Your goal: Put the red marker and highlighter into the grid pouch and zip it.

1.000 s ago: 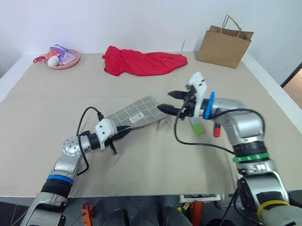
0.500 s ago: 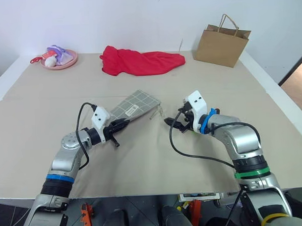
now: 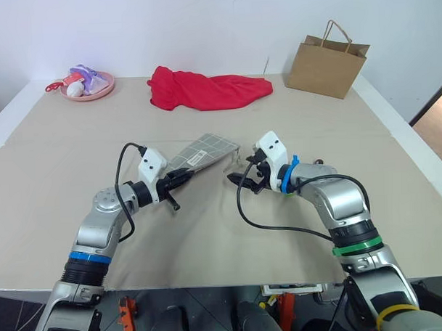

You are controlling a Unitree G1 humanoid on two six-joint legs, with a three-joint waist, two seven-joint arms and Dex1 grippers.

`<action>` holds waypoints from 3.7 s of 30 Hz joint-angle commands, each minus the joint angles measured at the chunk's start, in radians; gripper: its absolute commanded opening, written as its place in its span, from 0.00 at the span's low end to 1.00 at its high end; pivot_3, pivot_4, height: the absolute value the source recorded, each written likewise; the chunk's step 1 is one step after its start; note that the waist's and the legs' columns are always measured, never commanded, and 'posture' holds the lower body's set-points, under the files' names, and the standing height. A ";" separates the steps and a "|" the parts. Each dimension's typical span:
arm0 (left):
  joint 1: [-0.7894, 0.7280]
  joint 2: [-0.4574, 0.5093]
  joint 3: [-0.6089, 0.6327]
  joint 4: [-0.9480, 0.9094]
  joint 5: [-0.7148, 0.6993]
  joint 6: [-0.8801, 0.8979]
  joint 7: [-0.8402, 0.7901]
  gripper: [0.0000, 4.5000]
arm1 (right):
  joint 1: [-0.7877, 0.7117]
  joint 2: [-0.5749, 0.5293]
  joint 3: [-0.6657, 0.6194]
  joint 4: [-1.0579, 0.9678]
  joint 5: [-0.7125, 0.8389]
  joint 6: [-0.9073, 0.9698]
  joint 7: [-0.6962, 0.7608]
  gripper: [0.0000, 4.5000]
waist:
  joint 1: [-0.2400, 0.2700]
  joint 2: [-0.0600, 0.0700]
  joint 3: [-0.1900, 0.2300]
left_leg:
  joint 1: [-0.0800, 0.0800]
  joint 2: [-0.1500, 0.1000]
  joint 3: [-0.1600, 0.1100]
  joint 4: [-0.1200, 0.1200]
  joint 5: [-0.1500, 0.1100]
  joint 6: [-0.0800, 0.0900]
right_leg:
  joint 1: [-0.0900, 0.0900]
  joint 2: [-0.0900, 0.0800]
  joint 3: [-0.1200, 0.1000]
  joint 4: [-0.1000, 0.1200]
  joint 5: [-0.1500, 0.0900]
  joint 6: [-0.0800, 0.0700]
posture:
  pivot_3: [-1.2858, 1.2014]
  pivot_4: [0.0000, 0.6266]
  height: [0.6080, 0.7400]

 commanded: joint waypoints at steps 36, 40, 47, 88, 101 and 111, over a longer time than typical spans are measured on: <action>0.013 -0.029 0.015 -0.186 -0.025 0.100 0.065 0.00 | -0.115 0.050 -0.014 0.198 -0.114 -0.178 -0.117 0.79 | 0.000 0.000 0.000 | 0.000 0.000 0.000 -0.001 0.000 0.000 | -0.001 0.000 0.001 0.000 0.000 0.000 | 0.52 0.24 1.00; 0.017 -0.031 0.015 -0.187 -0.025 0.097 0.068 0.00 | -0.107 0.043 -0.009 0.183 -0.113 -0.182 -0.097 0.45 | 0.000 0.000 0.000 | 0.000 0.000 0.000 -0.001 0.000 0.000 | -0.001 0.000 0.001 0.000 0.000 0.000 | 0.52 0.24 1.00; 0.017 -0.034 0.013 -0.184 -0.026 0.094 0.068 0.00 | -0.096 0.030 0.011 0.166 -0.130 -0.186 -0.069 0.02 | 0.000 0.000 0.000 | 0.000 0.000 0.000 -0.001 0.000 0.000 | -0.001 0.000 0.001 0.000 0.000 0.000 | 0.52 0.24 1.00; -0.006 -0.064 0.007 -0.180 -0.037 0.096 0.047 0.00 | 0.048 -0.156 -0.065 -0.323 0.109 0.044 0.257 0.99 | 0.004 -0.001 0.000 | -0.002 0.000 -0.001 0.000 0.000 -0.001 | -0.001 -0.001 -0.001 -0.001 0.000 0.000 | 0.52 0.24 1.00; 0.020 -0.036 0.080 -0.230 -0.189 0.184 -0.011 0.00 | 0.229 -0.262 -0.428 -0.377 0.100 0.374 -0.159 0.99 | -0.001 -0.001 0.001 | 0.001 0.001 -0.001 -0.001 0.003 -0.002 | -0.001 0.002 0.001 0.000 -0.003 0.005 | 0.52 0.24 1.00; 0.024 -0.008 0.072 -0.220 -0.192 0.190 -0.040 0.00 | 0.170 -0.100 -0.447 -0.225 0.023 0.402 -0.430 0.99 | 0.000 -0.001 0.001 | -0.001 -0.001 0.000 -0.001 0.004 -0.002 | -0.002 0.000 0.003 -0.001 -0.002 0.007 | 0.52 0.24 1.00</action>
